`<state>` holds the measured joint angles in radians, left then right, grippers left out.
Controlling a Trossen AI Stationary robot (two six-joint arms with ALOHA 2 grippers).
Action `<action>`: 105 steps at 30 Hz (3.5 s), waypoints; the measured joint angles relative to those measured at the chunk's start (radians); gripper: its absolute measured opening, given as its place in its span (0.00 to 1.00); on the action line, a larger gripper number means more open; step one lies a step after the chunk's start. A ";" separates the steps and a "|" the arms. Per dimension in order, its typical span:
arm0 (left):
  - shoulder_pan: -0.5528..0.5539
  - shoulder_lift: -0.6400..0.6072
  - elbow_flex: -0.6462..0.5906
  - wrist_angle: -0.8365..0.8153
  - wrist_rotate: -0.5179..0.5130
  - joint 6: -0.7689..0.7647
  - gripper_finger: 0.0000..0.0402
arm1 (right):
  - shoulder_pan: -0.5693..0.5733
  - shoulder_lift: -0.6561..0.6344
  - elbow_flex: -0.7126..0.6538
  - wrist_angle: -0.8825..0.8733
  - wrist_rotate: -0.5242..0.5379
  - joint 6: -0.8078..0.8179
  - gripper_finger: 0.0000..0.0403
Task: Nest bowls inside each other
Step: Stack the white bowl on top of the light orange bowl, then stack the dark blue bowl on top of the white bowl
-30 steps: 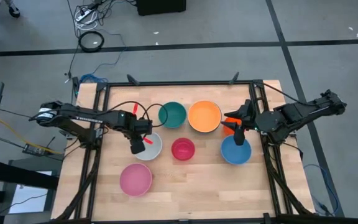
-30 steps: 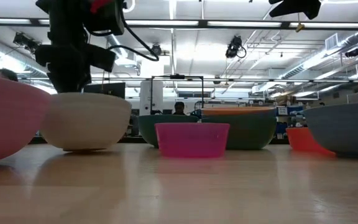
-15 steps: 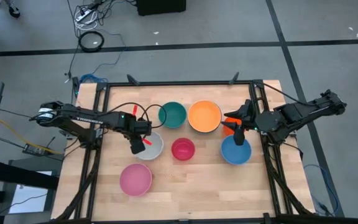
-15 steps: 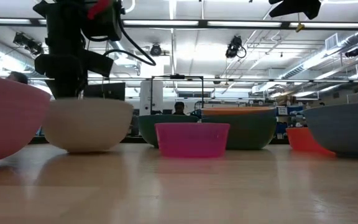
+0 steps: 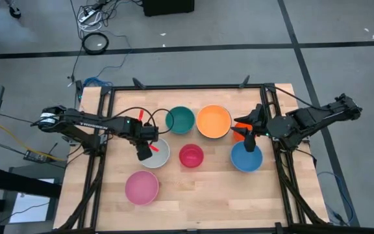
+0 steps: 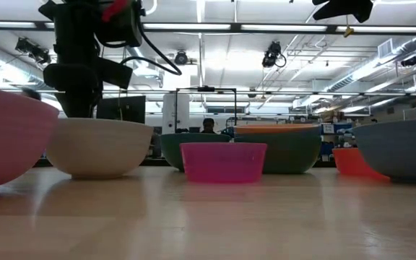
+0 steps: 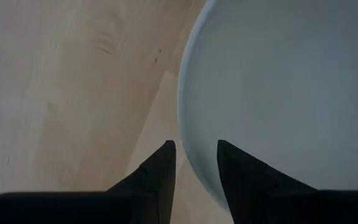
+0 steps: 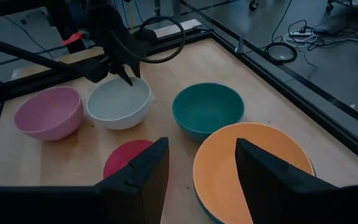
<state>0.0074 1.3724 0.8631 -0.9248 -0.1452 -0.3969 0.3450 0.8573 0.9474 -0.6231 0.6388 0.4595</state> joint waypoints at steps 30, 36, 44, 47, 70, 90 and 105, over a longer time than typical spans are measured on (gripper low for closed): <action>0.089 0.028 0.278 0.079 -0.128 0.235 0.02 | 0.000 0.000 0.000 -0.005 0.000 -0.016 0.43; 0.171 0.032 0.473 0.305 -0.086 0.396 0.02 | -0.001 0.000 0.000 -0.006 0.009 -0.018 0.43; 0.262 0.199 0.520 0.558 0.121 0.420 0.02 | -0.001 0.000 0.000 -0.006 0.104 -0.016 0.43; 0.265 0.289 0.520 0.617 0.151 0.414 0.02 | -0.001 0.000 0.000 -0.006 0.120 -0.016 0.43; 0.266 0.513 0.521 0.831 0.013 0.291 0.27 | 0.000 0.000 0.000 -0.074 0.102 0.031 0.43; 0.214 -0.125 0.522 0.110 -0.032 0.275 0.30 | -0.005 0.061 -0.055 -0.784 -0.373 0.744 0.49; 0.062 -0.364 0.495 -0.309 -0.093 -0.078 0.30 | 0.022 0.298 -0.067 -0.767 -0.415 0.748 0.53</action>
<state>0.0692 1.0082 1.3581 -1.2342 -0.2378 -0.4746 0.3675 1.1557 0.8806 -1.3903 0.2233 1.2073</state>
